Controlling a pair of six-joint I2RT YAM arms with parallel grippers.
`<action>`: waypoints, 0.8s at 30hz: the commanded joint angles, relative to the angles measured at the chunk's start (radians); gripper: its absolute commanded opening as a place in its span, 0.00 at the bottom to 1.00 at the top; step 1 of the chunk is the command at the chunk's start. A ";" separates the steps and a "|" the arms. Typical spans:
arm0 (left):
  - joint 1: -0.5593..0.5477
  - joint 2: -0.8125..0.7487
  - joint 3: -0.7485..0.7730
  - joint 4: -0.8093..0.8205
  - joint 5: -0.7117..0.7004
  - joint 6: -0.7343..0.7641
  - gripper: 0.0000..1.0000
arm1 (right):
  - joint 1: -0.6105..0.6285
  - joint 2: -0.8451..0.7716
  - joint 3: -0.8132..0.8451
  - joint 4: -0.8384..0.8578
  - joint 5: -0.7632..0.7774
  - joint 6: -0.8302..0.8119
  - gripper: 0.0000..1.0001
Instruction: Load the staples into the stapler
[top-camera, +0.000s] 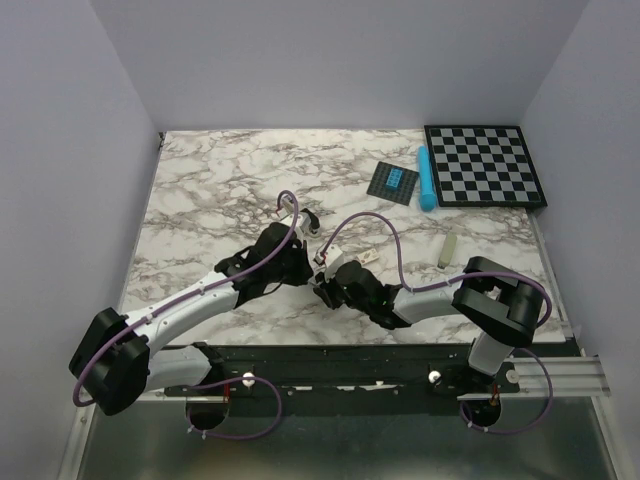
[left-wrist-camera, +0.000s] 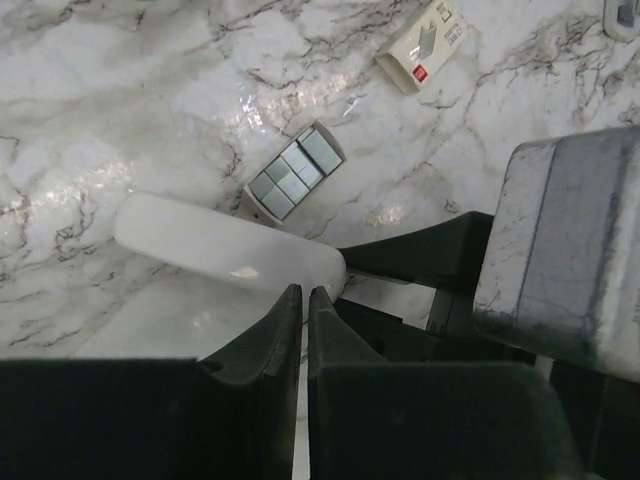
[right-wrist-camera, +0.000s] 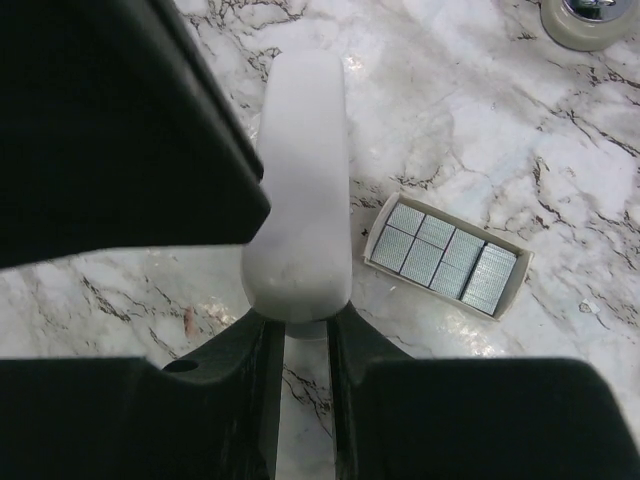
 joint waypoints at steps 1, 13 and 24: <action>-0.062 -0.003 -0.036 0.050 -0.078 -0.091 0.13 | 0.009 -0.011 0.000 0.042 0.014 0.005 0.27; -0.048 -0.164 -0.019 0.027 -0.258 -0.133 0.41 | 0.009 -0.077 -0.005 -0.066 -0.010 0.038 0.58; 0.151 -0.488 0.010 -0.024 -0.474 0.124 0.90 | 0.007 -0.177 0.197 -0.568 -0.020 -0.013 0.75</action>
